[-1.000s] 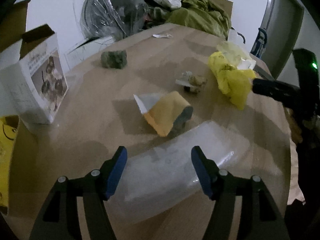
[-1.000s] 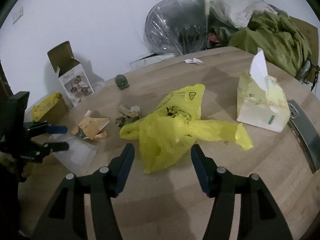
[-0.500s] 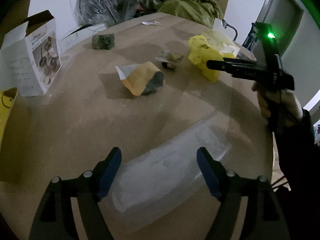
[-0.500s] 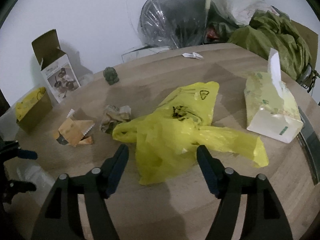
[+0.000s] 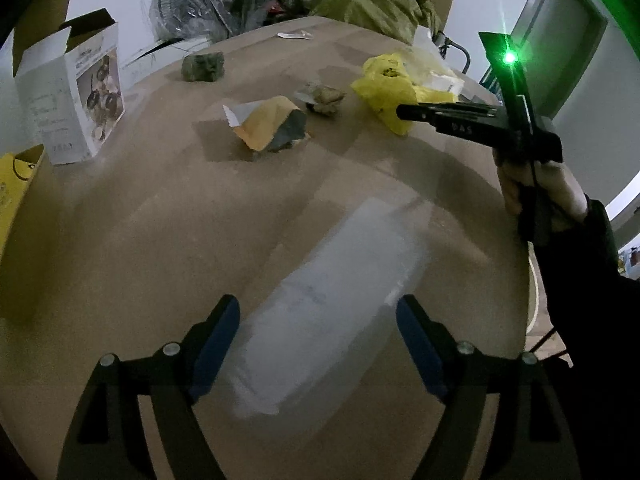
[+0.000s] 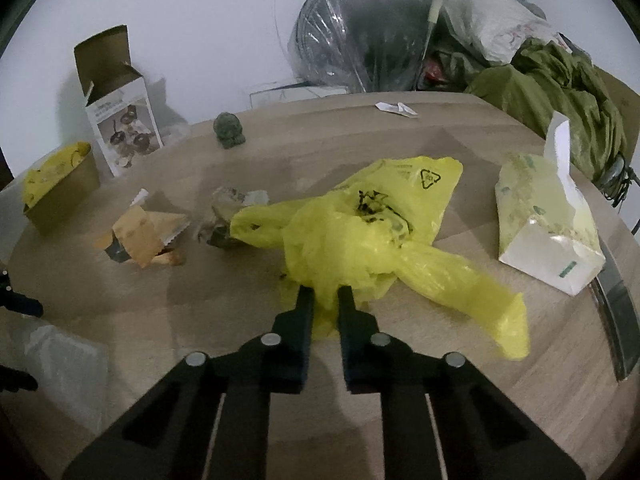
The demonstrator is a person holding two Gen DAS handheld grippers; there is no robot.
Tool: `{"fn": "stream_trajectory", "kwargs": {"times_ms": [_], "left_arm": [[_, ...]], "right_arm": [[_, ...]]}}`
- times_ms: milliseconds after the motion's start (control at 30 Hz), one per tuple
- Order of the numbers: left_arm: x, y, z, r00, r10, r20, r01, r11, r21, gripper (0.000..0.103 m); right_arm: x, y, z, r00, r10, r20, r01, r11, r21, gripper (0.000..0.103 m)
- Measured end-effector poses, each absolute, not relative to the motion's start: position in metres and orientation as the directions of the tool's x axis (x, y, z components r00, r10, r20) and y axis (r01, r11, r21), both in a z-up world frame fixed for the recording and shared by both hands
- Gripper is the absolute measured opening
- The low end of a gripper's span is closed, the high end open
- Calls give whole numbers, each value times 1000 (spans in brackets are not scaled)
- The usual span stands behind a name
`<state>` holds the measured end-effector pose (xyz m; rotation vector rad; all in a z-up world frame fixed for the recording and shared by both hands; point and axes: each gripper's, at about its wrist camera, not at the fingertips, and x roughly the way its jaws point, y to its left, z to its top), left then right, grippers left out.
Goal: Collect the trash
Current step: 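Grasp the clear plastic container with the left tool while the right tool holds the yellow bag, then carry the yellow bag and clear container over the cream bucket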
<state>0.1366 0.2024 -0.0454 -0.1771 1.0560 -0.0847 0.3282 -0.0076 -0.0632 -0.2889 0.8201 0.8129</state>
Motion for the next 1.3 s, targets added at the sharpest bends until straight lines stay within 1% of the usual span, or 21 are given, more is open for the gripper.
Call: {"fn": "stream_trajectory", "kwargs": {"times_ms": [200,333,433,633,767,800,833,900,1000,1300], "left_arm": [[126,184,-44,488,-163,-858,10,983,-181,81],[120,173,-46,491,-148,-858,16,987,-161,81],[118,163,-49,493,-118,-862,22,992,-123,81],[124,153,-60,475,-9,-880,12,1000,-4,81],[120,149,-59,507,25,-862,-1,1000,29,80],[118,148,-58,517,23,-856,4,1000,29,77],[117,146,-57,524,18,-851,11,1000,29,66],[115,145,-56,532,17,-847,13,1000,28,64],[112,141,-54,547,30,-837,7,999,40,58],[96,121,-42,613,23,-790,-2,1000,28,55]], "right_arm": [[314,-25,-54,412,551,-725,-743,664,82,10],[299,-39,-46,417,571,-707,-748,657,89,10],[288,-53,-41,422,587,-691,-748,656,100,10],[265,-80,-37,431,606,-669,-745,657,115,10],[253,-97,-37,442,606,-662,-735,668,121,10],[251,-99,-37,444,605,-661,-732,670,122,10],[249,-102,-37,445,606,-659,-730,672,124,10],[245,-109,-37,448,607,-657,-728,674,127,10],[238,-117,-36,453,609,-651,-727,675,126,10],[214,-139,-31,472,615,-632,-725,679,119,10]]}}
